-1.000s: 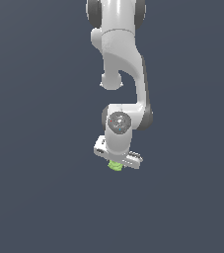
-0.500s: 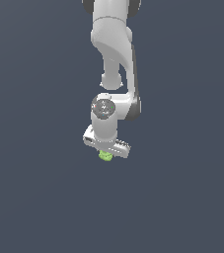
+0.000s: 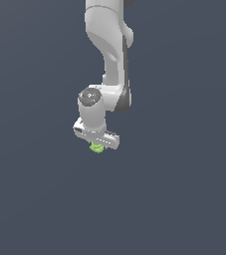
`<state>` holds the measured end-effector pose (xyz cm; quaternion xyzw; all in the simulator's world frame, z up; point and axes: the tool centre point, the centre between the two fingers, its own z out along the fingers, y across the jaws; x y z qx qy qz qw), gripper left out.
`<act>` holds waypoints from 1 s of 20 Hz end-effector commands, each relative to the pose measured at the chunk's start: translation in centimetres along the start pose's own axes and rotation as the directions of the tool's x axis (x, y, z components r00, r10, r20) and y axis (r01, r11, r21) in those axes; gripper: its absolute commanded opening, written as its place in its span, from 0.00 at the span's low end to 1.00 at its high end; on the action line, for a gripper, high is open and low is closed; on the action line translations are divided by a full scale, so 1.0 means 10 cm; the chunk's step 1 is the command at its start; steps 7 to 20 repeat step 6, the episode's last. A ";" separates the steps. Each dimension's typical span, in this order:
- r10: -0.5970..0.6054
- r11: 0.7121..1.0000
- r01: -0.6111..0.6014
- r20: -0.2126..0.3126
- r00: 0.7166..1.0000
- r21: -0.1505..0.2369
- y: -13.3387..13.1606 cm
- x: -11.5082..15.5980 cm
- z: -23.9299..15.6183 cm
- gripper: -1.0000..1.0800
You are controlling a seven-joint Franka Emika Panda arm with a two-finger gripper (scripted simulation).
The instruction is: Pick up the object and move it to a goal position.
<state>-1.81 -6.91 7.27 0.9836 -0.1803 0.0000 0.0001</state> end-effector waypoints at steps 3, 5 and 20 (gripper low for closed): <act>-0.001 1.000 0.001 0.000 1.000 0.000 0.13 -0.05 -0.04 0.00; -0.001 1.000 0.001 0.000 1.000 0.000 0.16 -0.05 -0.04 0.00; -0.001 1.000 0.001 0.000 1.000 0.000 0.16 -0.05 -0.04 0.00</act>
